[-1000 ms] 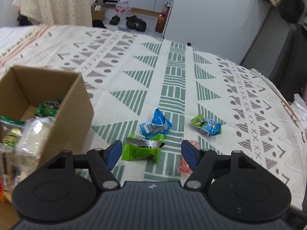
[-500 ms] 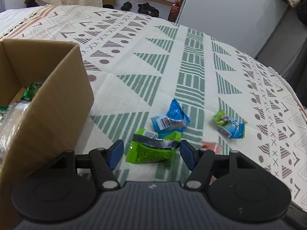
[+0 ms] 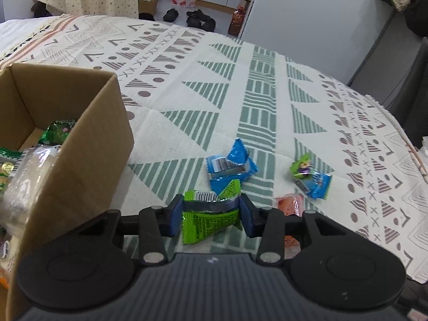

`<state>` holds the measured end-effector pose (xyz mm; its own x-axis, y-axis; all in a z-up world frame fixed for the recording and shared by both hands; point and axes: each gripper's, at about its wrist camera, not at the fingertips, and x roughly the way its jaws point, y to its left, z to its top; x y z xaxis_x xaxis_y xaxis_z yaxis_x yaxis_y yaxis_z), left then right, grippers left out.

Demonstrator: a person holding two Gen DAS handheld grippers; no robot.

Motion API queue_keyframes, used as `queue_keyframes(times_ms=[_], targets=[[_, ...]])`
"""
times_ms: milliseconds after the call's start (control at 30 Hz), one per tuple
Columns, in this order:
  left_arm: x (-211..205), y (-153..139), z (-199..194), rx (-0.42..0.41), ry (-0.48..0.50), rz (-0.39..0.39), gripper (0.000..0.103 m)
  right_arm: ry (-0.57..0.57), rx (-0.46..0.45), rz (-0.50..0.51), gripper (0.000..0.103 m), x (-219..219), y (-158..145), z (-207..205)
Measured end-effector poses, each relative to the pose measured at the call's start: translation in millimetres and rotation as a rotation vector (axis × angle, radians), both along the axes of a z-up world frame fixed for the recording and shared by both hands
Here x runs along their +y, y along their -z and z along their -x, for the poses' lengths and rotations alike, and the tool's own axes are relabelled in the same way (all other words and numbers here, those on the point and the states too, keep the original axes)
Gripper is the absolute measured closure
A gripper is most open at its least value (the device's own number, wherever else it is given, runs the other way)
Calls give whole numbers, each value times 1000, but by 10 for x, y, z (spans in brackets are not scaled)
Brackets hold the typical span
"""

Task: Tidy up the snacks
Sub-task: 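Close left tool on green pack while right tool grasps orange stick pack, then carry both packs over the cardboard box and open both tools to drop them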

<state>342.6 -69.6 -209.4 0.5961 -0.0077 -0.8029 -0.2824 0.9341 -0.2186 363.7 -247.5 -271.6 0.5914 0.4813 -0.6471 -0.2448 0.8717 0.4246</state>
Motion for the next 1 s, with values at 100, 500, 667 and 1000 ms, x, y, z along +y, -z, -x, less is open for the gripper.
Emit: queue_keyframes(times_ms=[100, 500, 667, 1000], targets=[[11, -67, 93, -8, -2, 4, 60, 15, 25, -21, 79, -55, -7, 9], [95, -391, 418, -73, 10, 17, 60, 73, 26, -34, 83, -251, -161, 317], [155, -543, 545, -101, 17, 29, 60, 79, 12, -45, 84, -245, -280, 462], [392, -866, 742, -169, 2, 25, 60, 108, -3, -99, 85, -193, -582, 695]])
